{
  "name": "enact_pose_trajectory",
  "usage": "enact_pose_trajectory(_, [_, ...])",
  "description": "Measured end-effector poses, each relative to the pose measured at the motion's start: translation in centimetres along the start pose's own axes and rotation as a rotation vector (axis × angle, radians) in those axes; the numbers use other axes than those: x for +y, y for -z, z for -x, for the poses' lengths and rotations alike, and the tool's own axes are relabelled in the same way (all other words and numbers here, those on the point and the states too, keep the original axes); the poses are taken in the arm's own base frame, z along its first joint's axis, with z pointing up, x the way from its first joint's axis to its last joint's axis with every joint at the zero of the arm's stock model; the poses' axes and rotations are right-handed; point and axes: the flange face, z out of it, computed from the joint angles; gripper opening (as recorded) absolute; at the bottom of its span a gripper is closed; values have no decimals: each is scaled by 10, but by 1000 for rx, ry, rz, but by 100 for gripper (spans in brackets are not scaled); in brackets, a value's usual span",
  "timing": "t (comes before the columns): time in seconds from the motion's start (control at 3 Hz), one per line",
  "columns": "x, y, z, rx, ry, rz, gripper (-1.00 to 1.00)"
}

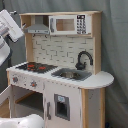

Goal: Play with the kitchen

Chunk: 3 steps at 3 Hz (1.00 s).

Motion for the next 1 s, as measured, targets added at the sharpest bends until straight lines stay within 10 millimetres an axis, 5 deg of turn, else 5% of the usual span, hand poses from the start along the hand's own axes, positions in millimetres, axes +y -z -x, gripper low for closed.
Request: enact_pose_trajectory(1.0, [-51, -18, -19, -101, -177, 2, 100])
